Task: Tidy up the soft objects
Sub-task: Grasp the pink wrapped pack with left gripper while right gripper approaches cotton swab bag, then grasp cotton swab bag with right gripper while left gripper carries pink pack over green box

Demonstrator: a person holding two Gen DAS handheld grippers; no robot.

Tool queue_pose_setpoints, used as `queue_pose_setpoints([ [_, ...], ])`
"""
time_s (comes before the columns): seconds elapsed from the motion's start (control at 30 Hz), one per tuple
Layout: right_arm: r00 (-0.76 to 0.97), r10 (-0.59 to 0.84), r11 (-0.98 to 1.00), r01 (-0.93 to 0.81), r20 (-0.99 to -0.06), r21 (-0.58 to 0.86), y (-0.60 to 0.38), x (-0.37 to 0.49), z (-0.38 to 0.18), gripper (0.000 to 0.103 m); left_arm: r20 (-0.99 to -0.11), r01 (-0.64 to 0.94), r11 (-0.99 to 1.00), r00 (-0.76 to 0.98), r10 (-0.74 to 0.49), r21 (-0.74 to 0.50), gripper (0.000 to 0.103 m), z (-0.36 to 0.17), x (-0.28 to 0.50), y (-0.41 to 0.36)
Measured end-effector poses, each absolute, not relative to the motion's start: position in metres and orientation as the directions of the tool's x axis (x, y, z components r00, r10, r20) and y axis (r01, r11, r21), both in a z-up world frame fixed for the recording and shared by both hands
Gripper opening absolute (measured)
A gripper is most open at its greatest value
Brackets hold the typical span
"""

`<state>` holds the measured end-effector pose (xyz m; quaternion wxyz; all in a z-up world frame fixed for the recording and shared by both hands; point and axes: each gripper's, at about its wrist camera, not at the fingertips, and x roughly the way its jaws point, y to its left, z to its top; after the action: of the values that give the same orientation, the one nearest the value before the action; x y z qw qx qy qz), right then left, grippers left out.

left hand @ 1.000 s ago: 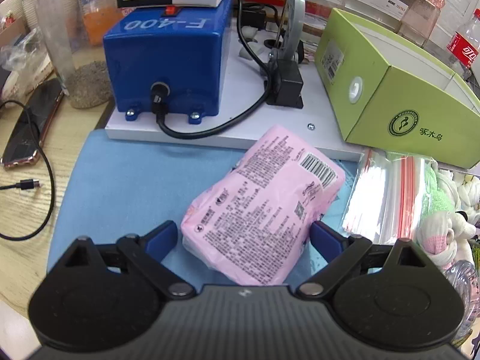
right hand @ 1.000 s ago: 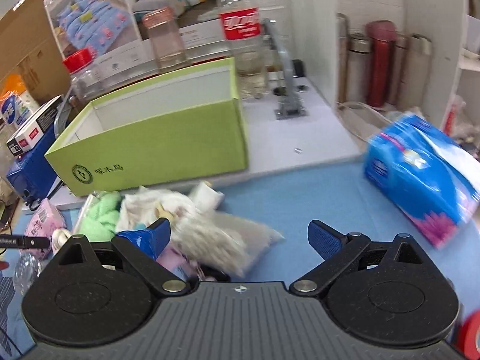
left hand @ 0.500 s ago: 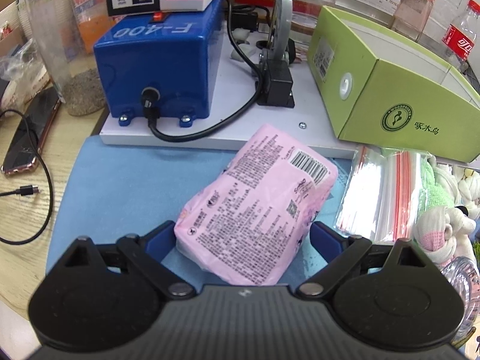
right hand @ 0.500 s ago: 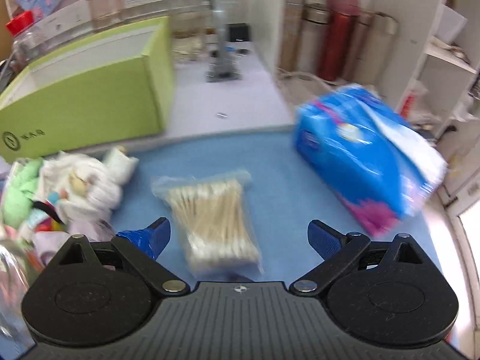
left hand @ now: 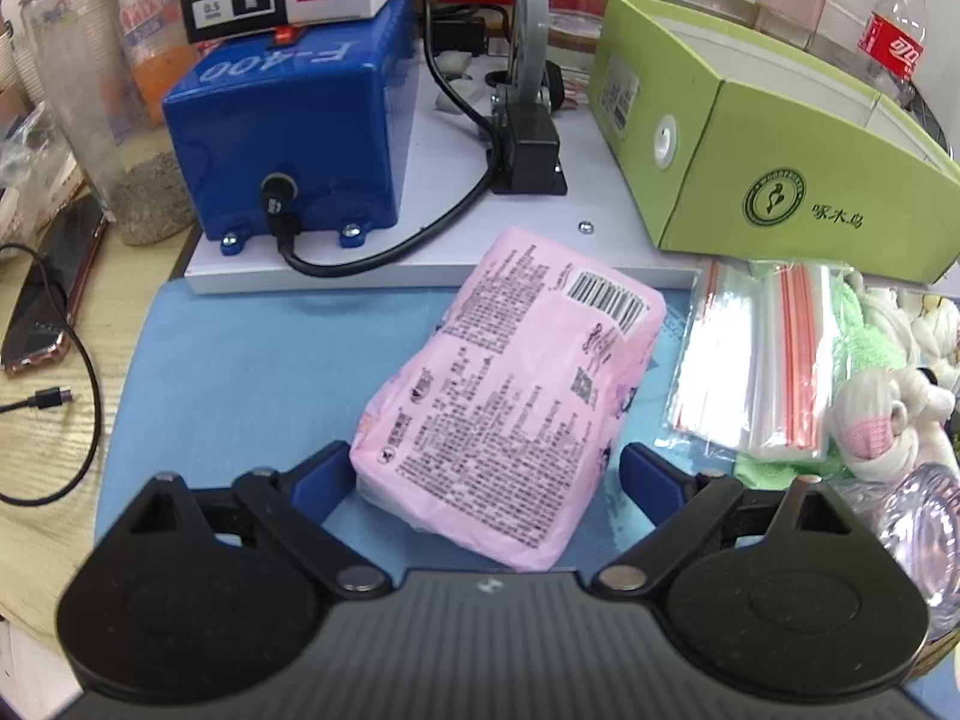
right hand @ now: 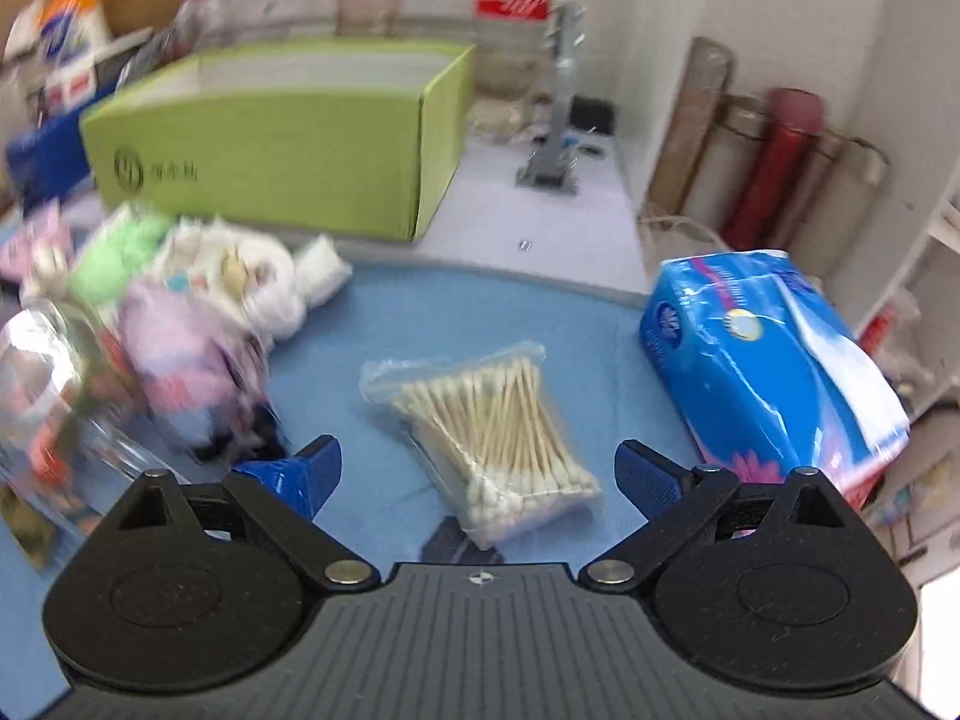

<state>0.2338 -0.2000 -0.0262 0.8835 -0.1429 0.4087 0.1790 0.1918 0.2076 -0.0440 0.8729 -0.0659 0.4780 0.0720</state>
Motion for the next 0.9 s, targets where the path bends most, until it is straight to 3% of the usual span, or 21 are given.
queue_pose_setpoints([
  [0.2,0.490,0.320,0.854,-0.519,-0.811,0.023,-0.207,0.262,-0.047,0.088,-0.831,-0.109,0.994,0.553,0.066,0.007,0.094,-0.048,0.197,0.202],
  [0.4,0.539,0.358,0.844,-0.536,-0.763,0.018,-0.209,0.257,-0.052,0.089,-0.815,-0.008,1.000,0.579,0.005,0.001,0.094,-0.050,0.200,0.205],
  [0.6,0.521,0.358,0.842,-0.539,-0.775,0.026,-0.207,0.260,-0.052,0.090,-0.789,0.029,1.000,0.614,-0.017,0.000,0.093,-0.053,0.198,0.208],
  [0.63,0.522,0.359,0.842,-0.539,-0.774,0.027,-0.207,0.261,-0.052,0.090,-0.784,0.020,1.000,0.621,-0.015,-0.003,0.092,-0.054,0.197,0.207],
  [0.7,0.525,0.359,0.842,-0.539,-0.772,0.025,-0.206,0.260,-0.051,0.088,-0.767,0.004,1.000,0.641,-0.019,-0.021,0.071,-0.050,0.193,0.209],
  [0.77,0.541,0.343,0.861,-0.508,-0.768,0.026,-0.206,0.257,-0.050,0.083,-0.764,-0.023,0.998,0.644,-0.033,-0.063,0.067,-0.046,0.188,0.213],
  [0.8,0.550,0.338,0.869,-0.494,-0.763,0.029,-0.206,0.255,-0.048,0.073,-0.761,-0.034,0.997,0.648,-0.034,-0.073,0.066,-0.045,0.187,0.215],
  [0.83,0.566,0.337,0.876,-0.481,-0.752,0.030,-0.208,0.253,-0.046,0.043,-0.757,-0.054,0.995,0.652,-0.027,-0.082,0.066,-0.044,0.184,0.218],
  [0.9,0.574,0.351,0.887,-0.458,-0.740,0.065,-0.213,0.250,-0.038,0.027,-0.752,-0.084,0.992,0.659,-0.012,-0.089,0.065,-0.038,0.178,0.223],
])
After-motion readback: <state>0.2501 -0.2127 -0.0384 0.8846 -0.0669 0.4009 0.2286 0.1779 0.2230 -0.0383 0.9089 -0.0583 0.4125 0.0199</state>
